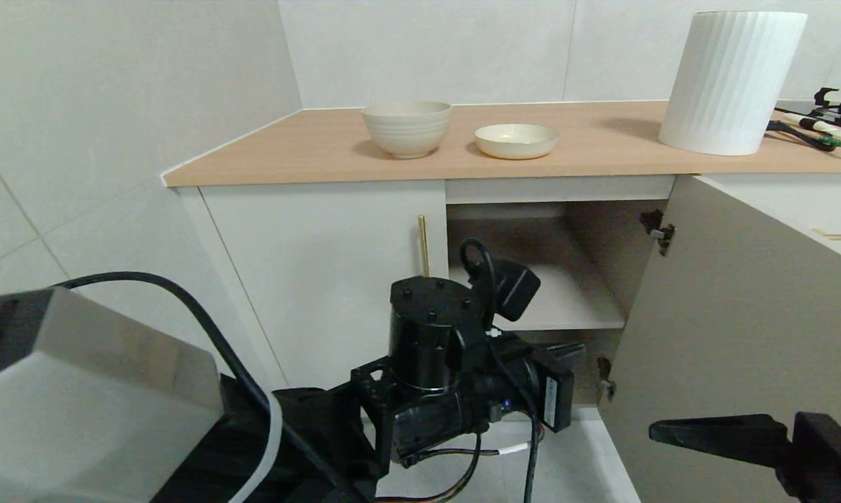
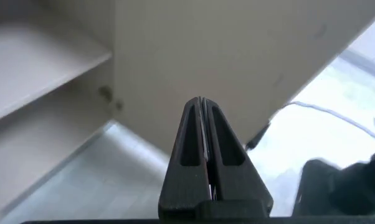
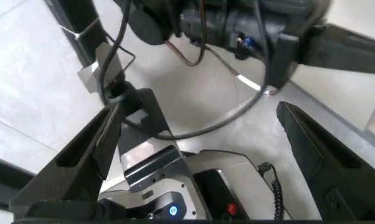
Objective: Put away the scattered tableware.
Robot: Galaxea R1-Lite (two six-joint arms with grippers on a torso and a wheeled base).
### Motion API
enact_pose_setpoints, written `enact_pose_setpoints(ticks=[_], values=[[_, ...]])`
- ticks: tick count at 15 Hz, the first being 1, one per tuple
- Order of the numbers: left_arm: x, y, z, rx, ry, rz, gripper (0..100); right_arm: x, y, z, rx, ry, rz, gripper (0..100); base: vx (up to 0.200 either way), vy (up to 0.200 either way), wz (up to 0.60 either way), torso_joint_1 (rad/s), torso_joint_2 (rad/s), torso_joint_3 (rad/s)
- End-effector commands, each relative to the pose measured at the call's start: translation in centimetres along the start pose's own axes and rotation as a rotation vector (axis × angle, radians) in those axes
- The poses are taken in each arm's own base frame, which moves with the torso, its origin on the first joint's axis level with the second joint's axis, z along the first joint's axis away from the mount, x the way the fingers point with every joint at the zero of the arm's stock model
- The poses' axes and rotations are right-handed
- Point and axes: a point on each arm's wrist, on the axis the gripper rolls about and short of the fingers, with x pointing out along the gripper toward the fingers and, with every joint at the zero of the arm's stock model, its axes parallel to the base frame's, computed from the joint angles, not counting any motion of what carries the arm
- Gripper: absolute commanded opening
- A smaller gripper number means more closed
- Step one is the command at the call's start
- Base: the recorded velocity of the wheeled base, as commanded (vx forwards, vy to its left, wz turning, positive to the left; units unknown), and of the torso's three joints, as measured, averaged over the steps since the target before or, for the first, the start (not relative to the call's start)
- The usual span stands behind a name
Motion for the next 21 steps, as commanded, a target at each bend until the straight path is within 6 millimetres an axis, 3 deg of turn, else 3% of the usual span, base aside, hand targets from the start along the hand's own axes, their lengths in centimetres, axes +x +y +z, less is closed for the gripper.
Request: enact_pose_setpoints(ticks=[1,3,6,7,9,11,14,15,21], values=[[-4.5,3.4,2.3,-0.013,-0.058,0.126,0,0.8,-1.2,1.0,0.027,0.009,-0.080,100,0.000,0.000,0.00,0.000,0.00,0.000],[-8.3,4.6,3.8,-0.016,-0.108,0.196,0,1.3,-1.5,2.1,0.056,0.060,-0.152,100,0.000,0.000,0.00,0.000,0.00,0.000],[-14.5,6.2,5.4,0.016,-0.150,0.343,0,4.3,-3.0,4.7,0.057,0.059,-0.336,100,0.000,0.000,0.00,0.000,0.00,0.000],[-15.4,6.4,5.6,0.024,-0.142,0.368,0,4.8,-3.2,5.2,0.055,0.053,-0.357,100,0.000,0.000,0.00,0.000,0.00,0.000],[-19.9,5.9,6.5,0.025,-0.087,0.468,0,7.3,-4.3,6.7,0.048,0.041,-0.409,100,0.000,0.000,0.00,0.000,0.00,0.000],[-21.7,5.0,6.9,0.007,-0.057,0.488,0,8.2,-5.0,7.1,0.053,0.044,-0.423,100,0.000,0.000,0.00,0.000,0.00,0.000],[-22.5,5.0,7.0,-0.004,-0.063,0.511,0,8.6,-5.6,6.3,0.071,0.097,-0.440,100,0.000,0.000,0.00,0.000,0.00,0.000],[-22.6,5.0,6.8,-0.008,-0.054,0.513,100,8.5,-5.9,6.4,0.077,0.094,-0.450,100,0.000,0.000,0.00,0.000,0.00,0.000],[-22.9,4.7,7.2,-0.039,-0.091,0.500,100,8.4,-6.2,6.6,0.081,0.086,-0.470,100,0.000,0.000,0.00,0.000,0.00,0.000]])
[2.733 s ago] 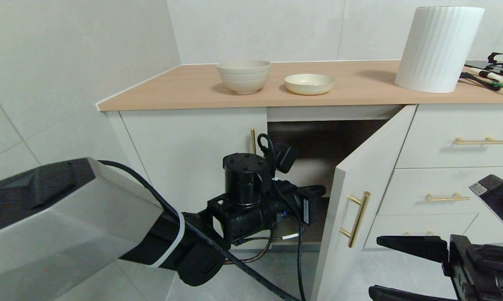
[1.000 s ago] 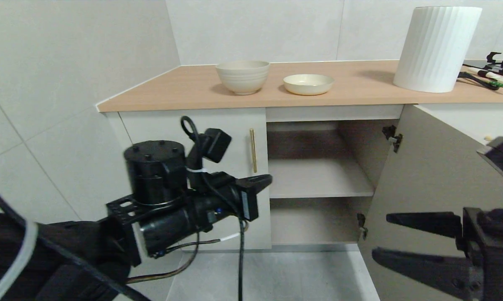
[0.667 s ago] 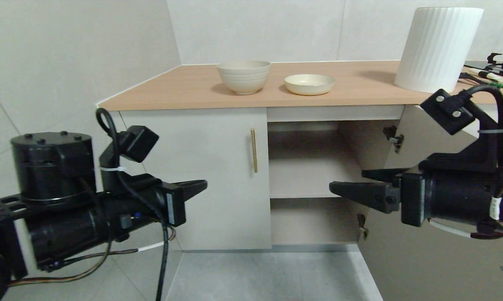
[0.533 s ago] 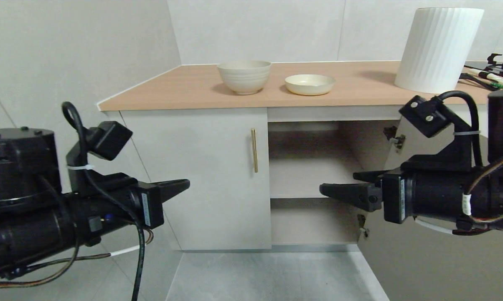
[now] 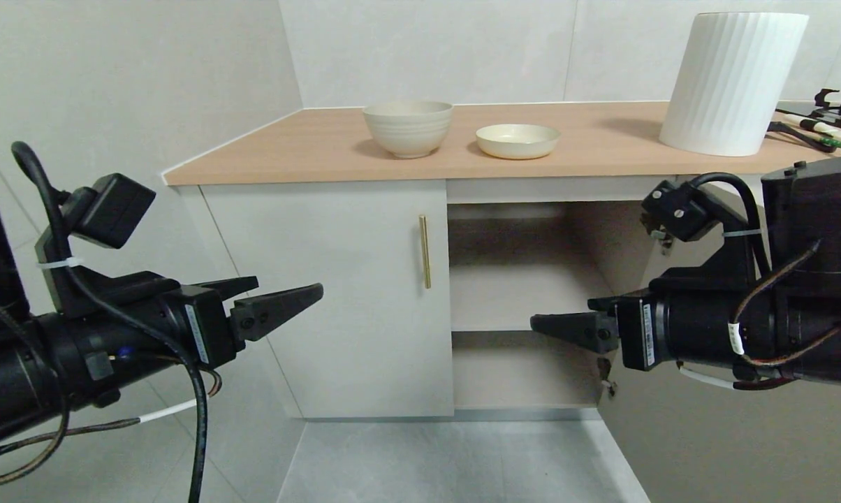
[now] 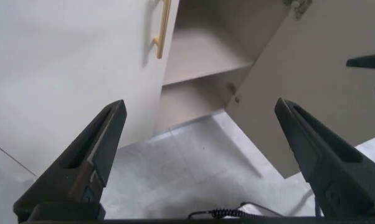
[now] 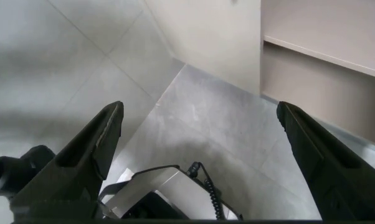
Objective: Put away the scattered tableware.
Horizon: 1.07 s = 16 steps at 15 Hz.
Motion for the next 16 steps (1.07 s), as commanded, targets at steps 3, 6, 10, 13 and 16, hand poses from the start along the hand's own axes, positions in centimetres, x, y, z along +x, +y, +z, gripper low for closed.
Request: enact_pose_setpoints(ticks=[3,6,10,13,16], values=[[-0.1,0.0,0.1,0.001,-0.005,0.001,100,-0.1,-0.1,0.1,0.000,-0.009,-0.021,100,0.000,0.000,0.00,0.000,0.00,0.000],[0.0,0.0,0.4,0.002,-0.015,0.006,100,-0.3,0.0,0.2,-0.001,-0.016,-0.019,100,0.000,0.000,0.00,0.000,0.00,0.000],[-0.3,0.0,0.6,0.003,-0.025,0.013,100,-0.7,0.0,0.2,-0.001,-0.015,-0.021,100,0.050,0.000,0.00,0.001,0.00,-0.001],[-0.4,0.0,0.8,0.004,-0.028,0.014,100,-1.2,0.0,0.1,-0.001,0.002,-0.024,100,0.200,0.000,0.00,0.001,0.00,0.011],[-0.2,0.1,0.7,0.003,-0.024,0.015,100,-1.2,0.1,0.1,0.000,-0.002,-0.021,100,0.200,0.000,0.00,0.007,0.00,0.004]])
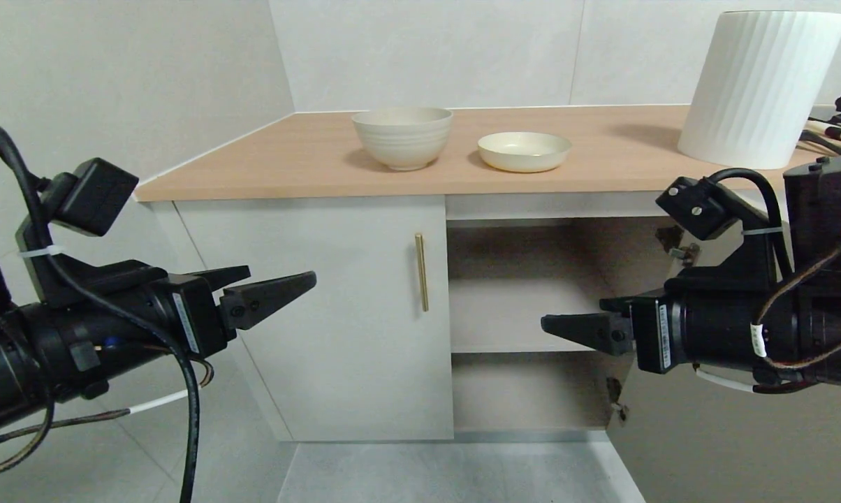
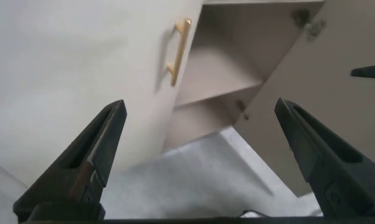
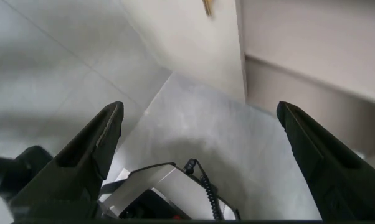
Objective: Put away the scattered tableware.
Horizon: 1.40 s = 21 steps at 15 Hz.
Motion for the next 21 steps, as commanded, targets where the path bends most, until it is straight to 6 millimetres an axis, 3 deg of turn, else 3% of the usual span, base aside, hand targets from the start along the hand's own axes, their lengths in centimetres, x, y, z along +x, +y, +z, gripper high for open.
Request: enact_pose_setpoints(ticks=[1,5,17,21], values=[[0.16,0.05,-0.08,-0.002,0.006,0.000,100,-0.16,0.01,0.03,0.000,-0.004,0.002,100,0.200,0.000,0.00,0.007,0.01,0.007],[0.20,0.09,-0.10,-0.002,0.007,0.002,100,-0.37,-0.07,-0.28,-0.003,0.003,0.006,100,0.200,0.000,0.00,0.005,0.00,0.000],[0.20,0.08,-0.08,-0.002,0.006,0.000,100,-0.41,-0.20,-0.75,-0.048,0.015,-0.003,100,0.000,0.000,0.00,0.000,0.00,0.000],[0.80,0.22,-0.42,-0.004,0.028,0.002,100,-0.45,-0.32,-0.75,-0.047,0.014,-0.008,100,0.000,0.000,0.00,0.067,-0.22,-0.229]])
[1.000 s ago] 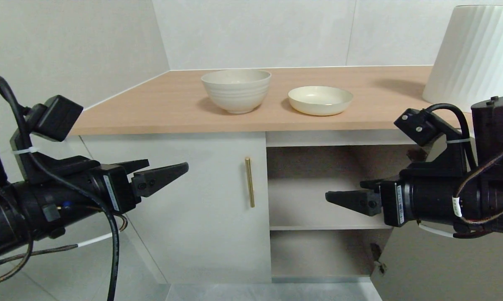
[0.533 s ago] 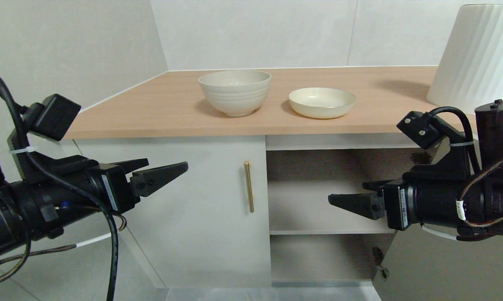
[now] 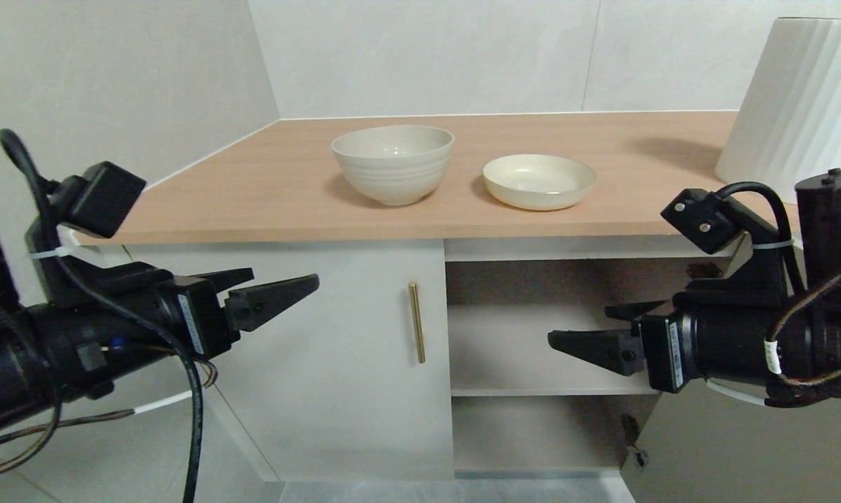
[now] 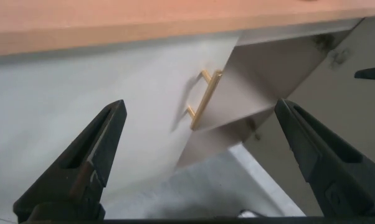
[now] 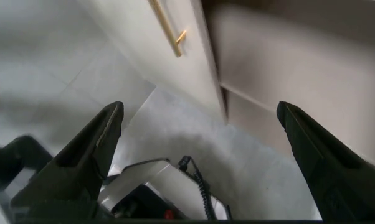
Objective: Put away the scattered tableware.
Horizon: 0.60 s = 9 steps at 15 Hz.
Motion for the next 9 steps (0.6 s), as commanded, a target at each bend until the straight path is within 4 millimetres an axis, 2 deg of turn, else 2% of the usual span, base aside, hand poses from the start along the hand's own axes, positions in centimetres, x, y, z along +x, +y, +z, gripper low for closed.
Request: enact_pose_setpoints(ticks=[1,9], values=[[0.61,0.20,-0.32,-0.004,0.020,0.005,100,0.11,-0.03,-0.07,0.000,0.003,-0.001,100,0.000,0.000,0.00,0.119,-0.40,-0.315],[1.13,0.31,-0.60,-0.007,0.039,0.006,100,0.37,-0.38,-0.05,0.006,0.002,-0.013,100,0.000,0.000,0.00,0.159,-0.49,-0.299]])
